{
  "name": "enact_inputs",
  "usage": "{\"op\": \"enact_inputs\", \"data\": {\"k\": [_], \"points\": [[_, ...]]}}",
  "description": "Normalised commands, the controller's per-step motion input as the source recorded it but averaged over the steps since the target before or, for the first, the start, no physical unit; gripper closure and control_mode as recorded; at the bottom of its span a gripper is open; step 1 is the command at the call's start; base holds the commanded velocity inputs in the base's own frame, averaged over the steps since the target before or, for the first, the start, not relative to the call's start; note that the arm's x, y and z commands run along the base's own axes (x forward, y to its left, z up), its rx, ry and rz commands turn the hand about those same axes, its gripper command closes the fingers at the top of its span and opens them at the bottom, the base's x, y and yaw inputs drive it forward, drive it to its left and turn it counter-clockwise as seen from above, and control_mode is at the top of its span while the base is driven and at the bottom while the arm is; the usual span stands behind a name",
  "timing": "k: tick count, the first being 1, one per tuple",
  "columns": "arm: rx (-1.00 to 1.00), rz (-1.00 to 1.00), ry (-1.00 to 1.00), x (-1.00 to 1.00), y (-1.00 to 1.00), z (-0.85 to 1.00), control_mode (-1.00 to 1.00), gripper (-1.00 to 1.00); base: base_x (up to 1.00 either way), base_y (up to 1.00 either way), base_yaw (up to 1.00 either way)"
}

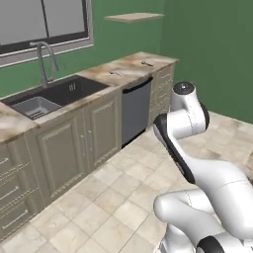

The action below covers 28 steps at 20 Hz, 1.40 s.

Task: Organize the utensils by type. Pick up the wooden spoons from the counter and place them in the open cabinet. Then pick up the metallic utensils from the counter and place them in the open drawer.

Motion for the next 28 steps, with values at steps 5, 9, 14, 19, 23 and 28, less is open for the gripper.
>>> {"op": "enact_inputs", "data": {"k": [5,9,14,19,23,28], "points": [[0.0,0.0,0.0,0.0,0.0,0.0,1.0,-1.0,0.99,0.29,-0.34],[0.0,0.0,0.0,0.0,0.0,0.0,1.0,-1.0,0.98,0.04,-0.24],[0.0,0.0,0.0,0.0,0.0,0.0,1.0,-1.0,1.0,-0.23,-0.02],[0.0,0.0,0.0,0.0,0.0,0.0,1.0,-1.0,1.0,-0.34,0.0],[0.0,0.0,0.0,0.0,0.0,0.0,1.0,-1.0,1.0,-0.31,0.08],[0.0,0.0,0.0,0.0,0.0,0.0,1.0,-1.0,1.0,-0.08,0.39]]}}
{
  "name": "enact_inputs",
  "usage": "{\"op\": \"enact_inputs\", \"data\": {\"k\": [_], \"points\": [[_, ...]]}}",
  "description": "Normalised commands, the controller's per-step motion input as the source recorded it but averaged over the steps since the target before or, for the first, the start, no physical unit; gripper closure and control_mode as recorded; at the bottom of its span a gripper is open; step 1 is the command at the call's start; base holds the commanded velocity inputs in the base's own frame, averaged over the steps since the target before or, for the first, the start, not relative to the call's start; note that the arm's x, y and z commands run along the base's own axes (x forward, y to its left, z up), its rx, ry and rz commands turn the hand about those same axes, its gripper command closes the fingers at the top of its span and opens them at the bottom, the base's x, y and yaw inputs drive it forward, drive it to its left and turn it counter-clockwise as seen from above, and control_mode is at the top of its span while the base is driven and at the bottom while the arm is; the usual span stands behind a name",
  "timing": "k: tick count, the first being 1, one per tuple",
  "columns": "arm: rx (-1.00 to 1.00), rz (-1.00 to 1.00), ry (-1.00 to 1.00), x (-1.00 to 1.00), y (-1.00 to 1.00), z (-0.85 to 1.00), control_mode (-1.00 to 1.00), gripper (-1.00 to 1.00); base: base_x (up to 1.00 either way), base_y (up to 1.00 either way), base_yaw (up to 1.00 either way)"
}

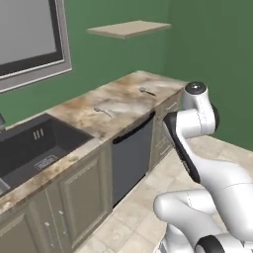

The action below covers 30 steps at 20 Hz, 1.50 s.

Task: Organize the utensils by type. Pick up the wooden spoons from the counter and place them in the open cabinet. Then pick up the metallic utensils from the counter and place them in the open drawer.

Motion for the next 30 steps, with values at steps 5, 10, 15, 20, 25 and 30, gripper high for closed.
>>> {"op": "enact_inputs", "data": {"k": [5,10,15,20,25,30], "points": [[0.0,0.0,0.0,0.0,0.0,0.0,1.0,-1.0,0.95,-0.04,0.57],[0.0,0.0,0.0,0.0,0.0,0.0,1.0,-1.0,0.9,-0.21,0.45],[0.0,0.0,0.0,0.0,0.0,0.0,1.0,-1.0,0.64,-0.37,0.46],[0.0,0.0,0.0,0.0,0.0,0.0,1.0,-1.0,0.25,-0.55,0.57],[0.0,0.0,0.0,0.0,0.0,0.0,1.0,-1.0,0.23,-0.66,0.44],[0.0,0.0,0.0,0.0,0.0,0.0,1.0,-1.0,0.34,-0.63,0.24]]}}
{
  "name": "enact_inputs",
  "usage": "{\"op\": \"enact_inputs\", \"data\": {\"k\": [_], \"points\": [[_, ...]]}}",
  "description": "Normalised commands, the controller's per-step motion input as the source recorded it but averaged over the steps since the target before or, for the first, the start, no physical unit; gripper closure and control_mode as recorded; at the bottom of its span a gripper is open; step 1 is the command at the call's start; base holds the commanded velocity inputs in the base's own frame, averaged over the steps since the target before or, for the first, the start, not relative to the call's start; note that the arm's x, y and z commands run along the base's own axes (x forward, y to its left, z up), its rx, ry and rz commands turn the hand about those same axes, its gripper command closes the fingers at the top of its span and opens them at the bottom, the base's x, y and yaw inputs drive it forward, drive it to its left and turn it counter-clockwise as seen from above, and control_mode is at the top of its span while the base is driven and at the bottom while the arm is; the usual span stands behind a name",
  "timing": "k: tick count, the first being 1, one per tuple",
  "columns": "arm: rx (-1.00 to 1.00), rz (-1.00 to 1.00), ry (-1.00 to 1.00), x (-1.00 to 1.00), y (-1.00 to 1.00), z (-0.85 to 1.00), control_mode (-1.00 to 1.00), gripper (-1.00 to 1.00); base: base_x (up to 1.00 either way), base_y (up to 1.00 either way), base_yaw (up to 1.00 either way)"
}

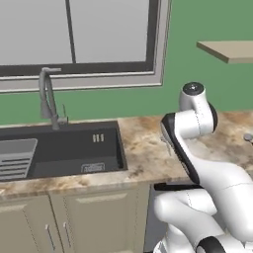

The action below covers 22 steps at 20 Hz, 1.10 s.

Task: Organize the utensils by type. Pick up the wooden spoons from the counter and place them in the open cabinet. Then pick up the metallic utensils from the counter and place them in the open drawer.

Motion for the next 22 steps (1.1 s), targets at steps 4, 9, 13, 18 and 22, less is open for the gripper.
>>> {"op": "enact_inputs", "data": {"k": [4,9,13,18,22], "points": [[0.0,0.0,0.0,0.0,0.0,0.0,1.0,-1.0,0.3,-0.45,0.05],[0.0,0.0,0.0,0.0,0.0,0.0,1.0,-1.0,0.5,-0.2,0.0],[0.0,0.0,0.0,0.0,0.0,0.0,1.0,-1.0,0.54,-0.11,0.0],[0.0,0.0,0.0,0.0,0.0,0.0,1.0,-1.0,0.07,-0.18,-0.01],[0.15,-0.08,0.12,0.03,-0.02,-0.41,-1.0,-1.0,0.0,0.0,0.0]]}}
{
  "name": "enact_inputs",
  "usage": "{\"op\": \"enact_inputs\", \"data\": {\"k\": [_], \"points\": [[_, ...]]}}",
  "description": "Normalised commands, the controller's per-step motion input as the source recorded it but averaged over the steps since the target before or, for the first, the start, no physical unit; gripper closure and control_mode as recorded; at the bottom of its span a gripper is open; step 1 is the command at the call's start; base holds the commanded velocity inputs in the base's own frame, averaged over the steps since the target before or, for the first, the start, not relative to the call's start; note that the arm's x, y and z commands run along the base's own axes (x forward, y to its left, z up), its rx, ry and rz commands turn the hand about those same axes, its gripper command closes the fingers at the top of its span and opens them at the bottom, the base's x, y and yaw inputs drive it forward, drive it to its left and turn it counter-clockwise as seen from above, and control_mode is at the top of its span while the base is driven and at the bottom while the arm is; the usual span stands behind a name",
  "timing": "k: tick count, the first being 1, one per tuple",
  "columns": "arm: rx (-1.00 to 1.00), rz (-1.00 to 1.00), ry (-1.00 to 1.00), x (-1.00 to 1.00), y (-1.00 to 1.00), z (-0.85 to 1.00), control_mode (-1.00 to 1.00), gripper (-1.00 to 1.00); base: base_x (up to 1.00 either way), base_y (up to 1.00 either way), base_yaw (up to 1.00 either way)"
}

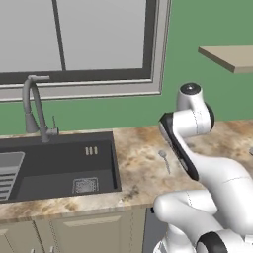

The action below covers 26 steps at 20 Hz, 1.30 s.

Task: Organize the utensils by type. Pick up the wooden spoons from the counter and place them in the open cabinet. Then pick up the metallic utensils from the counter and place them in the open drawer.

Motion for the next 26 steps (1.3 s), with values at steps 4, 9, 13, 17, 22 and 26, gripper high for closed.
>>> {"op": "enact_inputs", "data": {"k": [4,9,13,17,22,26], "points": [[0.23,-0.06,0.4,0.18,0.0,-0.66,-1.0,-1.0,0.0,0.0,0.0],[0.07,0.0,0.31,0.33,0.14,-0.77,-1.0,-1.0,0.0,0.0,0.0],[0.04,0.0,0.04,0.41,0.09,-0.59,-1.0,-1.0,0.0,0.0,0.0],[0.02,0.0,0.0,0.32,0.11,-0.57,-1.0,-1.0,0.0,0.0,0.0],[0.07,0.0,0.0,0.31,0.0,-0.5,-1.0,-1.0,0.0,0.0,0.0],[0.05,0.0,0.0,0.37,-0.09,-0.45,-1.0,-1.0,0.0,0.0,0.0]]}}
